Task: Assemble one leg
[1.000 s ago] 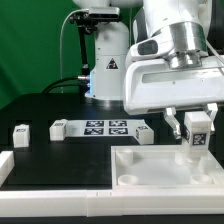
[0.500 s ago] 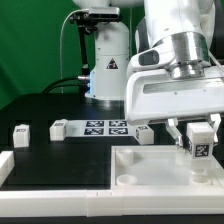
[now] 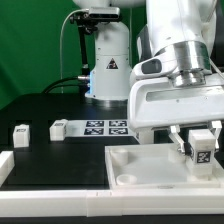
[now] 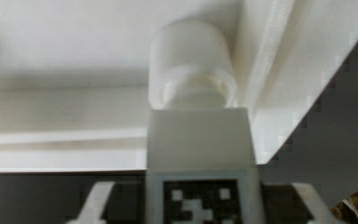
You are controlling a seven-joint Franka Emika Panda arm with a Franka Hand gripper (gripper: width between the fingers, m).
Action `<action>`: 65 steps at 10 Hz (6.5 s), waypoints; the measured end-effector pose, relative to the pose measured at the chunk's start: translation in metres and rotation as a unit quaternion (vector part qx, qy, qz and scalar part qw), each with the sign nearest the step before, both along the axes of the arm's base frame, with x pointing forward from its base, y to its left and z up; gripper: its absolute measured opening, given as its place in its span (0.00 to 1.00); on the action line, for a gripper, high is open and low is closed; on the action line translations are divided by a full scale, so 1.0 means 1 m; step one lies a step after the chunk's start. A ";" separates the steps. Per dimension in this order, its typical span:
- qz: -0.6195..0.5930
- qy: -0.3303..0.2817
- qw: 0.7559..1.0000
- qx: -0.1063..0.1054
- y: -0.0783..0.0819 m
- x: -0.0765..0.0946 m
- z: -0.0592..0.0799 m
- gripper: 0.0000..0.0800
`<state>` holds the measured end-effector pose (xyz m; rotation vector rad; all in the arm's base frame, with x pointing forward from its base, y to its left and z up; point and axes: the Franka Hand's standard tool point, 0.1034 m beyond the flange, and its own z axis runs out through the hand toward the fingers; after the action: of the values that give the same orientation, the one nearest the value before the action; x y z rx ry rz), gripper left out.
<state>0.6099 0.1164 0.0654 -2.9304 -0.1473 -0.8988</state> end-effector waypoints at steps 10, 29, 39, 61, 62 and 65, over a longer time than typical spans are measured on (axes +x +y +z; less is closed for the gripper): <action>0.004 0.011 1.000 -0.003 -0.002 0.000 -0.004 0.81; -0.034 0.167 0.985 0.021 0.001 -0.024 -0.026 0.81; -0.056 0.189 0.980 0.038 0.006 0.006 0.012 0.81; -0.492 0.222 0.814 0.214 -0.004 0.005 -0.002 0.34; -0.550 0.222 0.769 0.237 -0.001 0.004 -0.003 0.34; -0.647 0.215 0.675 0.280 0.005 0.003 -0.004 0.34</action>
Offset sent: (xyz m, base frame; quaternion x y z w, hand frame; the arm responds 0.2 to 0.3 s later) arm 0.0000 0.0000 0.0000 0.0000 0.0000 0.0000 1.0000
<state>0.6125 0.1209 0.0613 -2.1372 1.9814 -0.0867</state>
